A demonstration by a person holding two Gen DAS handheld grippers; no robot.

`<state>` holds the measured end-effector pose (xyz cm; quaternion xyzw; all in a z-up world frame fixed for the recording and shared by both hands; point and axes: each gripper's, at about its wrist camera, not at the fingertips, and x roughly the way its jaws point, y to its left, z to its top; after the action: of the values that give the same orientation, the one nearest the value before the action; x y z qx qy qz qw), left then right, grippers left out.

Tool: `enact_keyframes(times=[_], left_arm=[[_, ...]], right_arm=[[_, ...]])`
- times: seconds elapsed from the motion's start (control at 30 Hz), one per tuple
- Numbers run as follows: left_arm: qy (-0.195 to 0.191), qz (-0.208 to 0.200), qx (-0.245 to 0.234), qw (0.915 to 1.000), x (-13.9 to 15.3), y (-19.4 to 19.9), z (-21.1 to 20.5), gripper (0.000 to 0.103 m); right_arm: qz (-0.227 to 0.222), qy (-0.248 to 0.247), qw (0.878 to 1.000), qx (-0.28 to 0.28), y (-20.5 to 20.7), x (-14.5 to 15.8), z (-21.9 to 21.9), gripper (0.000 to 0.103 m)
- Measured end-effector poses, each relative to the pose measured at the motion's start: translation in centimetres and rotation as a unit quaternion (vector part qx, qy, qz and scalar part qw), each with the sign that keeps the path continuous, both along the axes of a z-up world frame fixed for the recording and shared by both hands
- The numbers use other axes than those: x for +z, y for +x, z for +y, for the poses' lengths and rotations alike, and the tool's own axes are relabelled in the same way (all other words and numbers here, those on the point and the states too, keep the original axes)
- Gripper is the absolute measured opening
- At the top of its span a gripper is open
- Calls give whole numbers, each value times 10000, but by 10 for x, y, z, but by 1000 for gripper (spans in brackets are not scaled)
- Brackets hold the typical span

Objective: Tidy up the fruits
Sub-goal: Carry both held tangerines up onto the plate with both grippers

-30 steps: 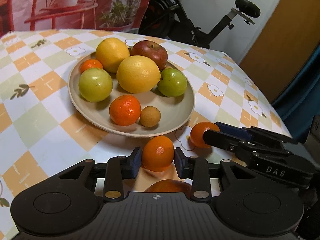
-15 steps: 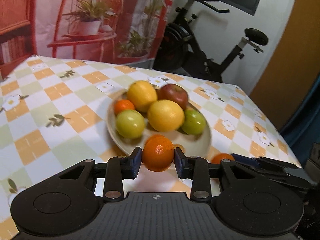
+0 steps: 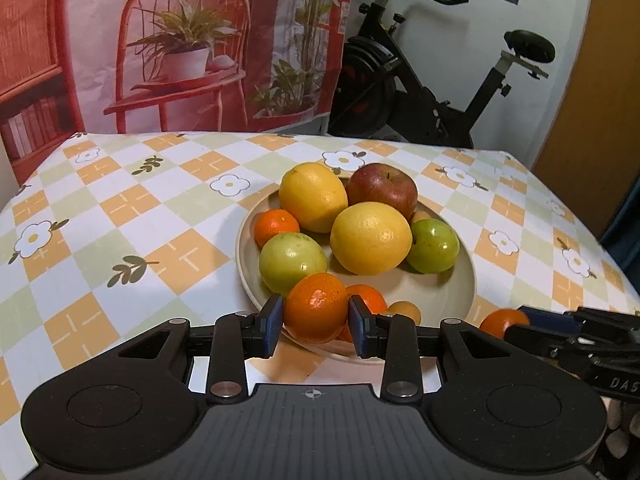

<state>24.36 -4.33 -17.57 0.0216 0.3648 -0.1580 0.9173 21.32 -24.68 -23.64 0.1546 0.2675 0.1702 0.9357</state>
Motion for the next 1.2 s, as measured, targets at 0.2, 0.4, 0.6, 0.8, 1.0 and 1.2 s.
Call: enact_keyframes(times=[0.2,0.4,0.6,0.8,1.0,1.2], left_arm=[[-22,17,37,10000,0,2,4,37],[-175,138,90,9997,1,9,10,37],[-343,236,109,9991,-1,12,13,38],[-400,266,110,9988,-1,13,13,38],[-440,302,128,9985,-1,14,14,39],[-525,367,125,9979,-1,13,14,44]], right_arm=[[-63,-58,10000,-43,5,5,0,33],[-288,-137,9995,-19,21,15,5,33],[-360,-311,9988,91,40,20,15,33],[-339,-423,9983,200,50,18,25,33],[-233,-581,9976,303,56,13,33,33],[-197,-517,9982,210,53,9,29,34]])
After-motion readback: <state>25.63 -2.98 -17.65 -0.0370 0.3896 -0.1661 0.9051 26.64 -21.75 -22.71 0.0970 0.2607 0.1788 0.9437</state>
